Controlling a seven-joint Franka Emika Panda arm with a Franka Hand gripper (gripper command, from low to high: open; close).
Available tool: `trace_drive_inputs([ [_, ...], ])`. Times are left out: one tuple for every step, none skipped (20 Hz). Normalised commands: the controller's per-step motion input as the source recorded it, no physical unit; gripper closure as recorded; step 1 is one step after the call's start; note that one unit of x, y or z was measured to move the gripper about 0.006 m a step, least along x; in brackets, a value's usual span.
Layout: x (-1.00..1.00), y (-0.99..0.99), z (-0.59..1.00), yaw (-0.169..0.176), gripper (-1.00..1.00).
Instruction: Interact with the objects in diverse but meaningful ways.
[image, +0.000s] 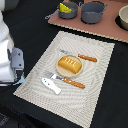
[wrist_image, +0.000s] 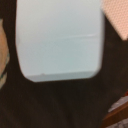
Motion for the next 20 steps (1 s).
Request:
trace_drive_inputs([
  [0.95, -0.21, 0.65, -0.077, -1.0],
  [0.95, -0.21, 0.62, -0.079, -1.0],
  [0.95, -0.21, 0.59, -0.077, -1.0],
  [0.95, -0.2, 0.54, -0.076, -1.0],
  [0.94, -0.21, 0.44, -0.077, -1.0],
  [0.94, -0.2, 0.36, -0.077, -1.0],
  [0.94, -0.2, 0.3, -0.075, -1.0],
  [0.93, -0.21, 0.23, -0.076, -1.0],
  [0.93, -0.21, 0.18, -0.08, -1.0],
  [0.91, -0.23, 0.1, -0.087, -1.0],
  [0.91, -0.23, 0.05, -0.086, -1.0],
  [0.91, -0.21, 0.01, -0.084, -1.0],
  [0.91, -0.19, 0.0, -0.081, -1.0],
  [0.91, -0.18, 0.0, -0.08, -1.0],
  [0.93, -0.16, 0.0, -0.073, -1.0],
  [0.93, -0.16, 0.0, -0.071, -1.0],
  [0.94, -0.15, 0.0, -0.066, -1.0],
  [0.92, -0.14, 0.0, -0.066, -1.0],
  [0.91, -0.13, 0.0, -0.061, -1.0],
  [0.9, -0.12, 0.0, -0.062, -1.0],
])
